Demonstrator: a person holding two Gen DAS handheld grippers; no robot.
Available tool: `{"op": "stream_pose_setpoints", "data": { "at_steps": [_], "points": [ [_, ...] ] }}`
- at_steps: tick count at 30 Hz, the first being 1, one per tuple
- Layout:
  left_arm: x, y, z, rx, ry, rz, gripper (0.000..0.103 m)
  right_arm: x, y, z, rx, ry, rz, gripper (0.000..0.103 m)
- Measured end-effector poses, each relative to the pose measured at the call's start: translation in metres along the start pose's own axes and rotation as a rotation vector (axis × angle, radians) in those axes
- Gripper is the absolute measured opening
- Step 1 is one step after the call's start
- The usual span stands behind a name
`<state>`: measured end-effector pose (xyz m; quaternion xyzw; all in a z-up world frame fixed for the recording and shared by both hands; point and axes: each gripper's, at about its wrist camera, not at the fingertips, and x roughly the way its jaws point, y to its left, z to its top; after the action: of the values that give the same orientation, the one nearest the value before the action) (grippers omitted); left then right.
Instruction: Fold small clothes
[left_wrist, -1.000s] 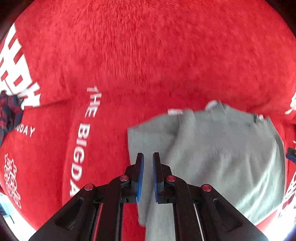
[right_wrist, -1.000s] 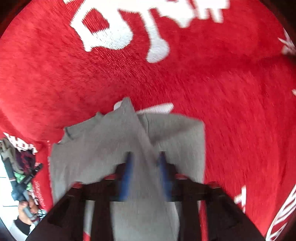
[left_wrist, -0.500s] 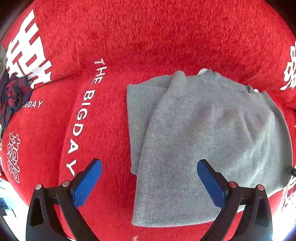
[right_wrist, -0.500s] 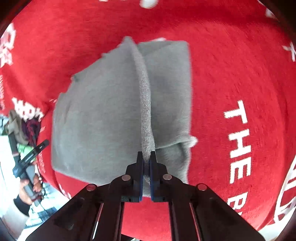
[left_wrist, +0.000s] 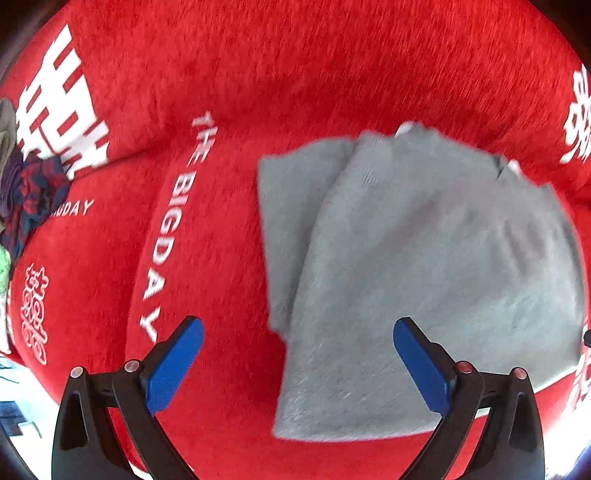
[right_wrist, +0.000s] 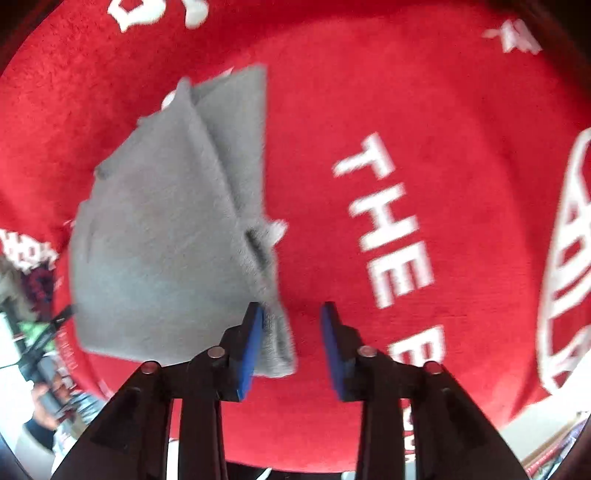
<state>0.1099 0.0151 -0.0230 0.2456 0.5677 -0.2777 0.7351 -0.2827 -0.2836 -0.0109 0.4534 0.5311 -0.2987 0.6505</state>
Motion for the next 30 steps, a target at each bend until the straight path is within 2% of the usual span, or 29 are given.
{"op": "stream_pose_setpoints", "data": {
  "at_steps": [3, 6, 8, 10, 11, 13, 15, 16, 18, 20, 21, 23, 27, 30],
  "points": [
    [-0.002, -0.011, 0.028, 0.002, -0.049, -0.024, 0.103, -0.02, 0.022, 0.012, -0.049, -0.093, 0.052, 0.034],
    [0.012, -0.024, 0.052, 0.002, -0.063, 0.01, 0.103, -0.014, 0.059, 0.031, -0.13, -0.103, 0.109, 0.029],
    [0.034, -0.03, 0.064, 0.001, -0.041, 0.069, 0.103, 0.005, 0.086, 0.043, -0.175, -0.089, 0.113, 0.029],
    [0.058, -0.028, 0.066, -0.003, 0.004, 0.141, 0.103, 0.02, 0.095, 0.049, -0.185, -0.079, 0.107, 0.029],
    [0.065, -0.023, 0.064, -0.01, 0.017, 0.15, 0.103, 0.031, 0.094, 0.049, -0.181, -0.064, 0.097, 0.029],
    [0.065, -0.01, 0.058, -0.038, -0.003, 0.105, 0.103, 0.046, 0.086, 0.051, -0.154, -0.032, 0.078, 0.028],
    [0.062, 0.002, 0.052, -0.033, -0.001, 0.119, 0.103, 0.048, 0.073, 0.054, -0.111, -0.049, 0.115, 0.015],
    [0.06, 0.006, 0.05, -0.024, -0.001, 0.124, 0.103, 0.045, 0.066, 0.055, -0.083, -0.057, 0.118, 0.014],
    [0.056, 0.015, 0.046, 0.003, 0.004, 0.179, 0.103, 0.038, 0.053, 0.056, -0.024, -0.07, 0.112, 0.014],
    [0.055, 0.024, 0.041, 0.004, 0.019, 0.17, 0.103, 0.032, 0.048, 0.056, 0.029, -0.066, 0.122, 0.015],
    [0.053, 0.028, 0.04, -0.006, 0.024, 0.162, 0.103, 0.027, 0.048, 0.056, 0.036, -0.07, 0.115, 0.018],
    [0.045, 0.036, 0.034, -0.024, 0.03, 0.16, 0.103, 0.02, 0.055, 0.053, 0.028, -0.075, 0.096, 0.019],
    [0.027, 0.045, 0.016, -0.044, 0.036, 0.098, 0.103, 0.005, 0.073, 0.034, 0.005, -0.065, 0.171, 0.022],
    [0.02, 0.045, -0.006, -0.022, 0.057, 0.105, 0.103, 0.013, 0.097, 0.007, -0.037, -0.013, 0.228, 0.025]
  ]
}}
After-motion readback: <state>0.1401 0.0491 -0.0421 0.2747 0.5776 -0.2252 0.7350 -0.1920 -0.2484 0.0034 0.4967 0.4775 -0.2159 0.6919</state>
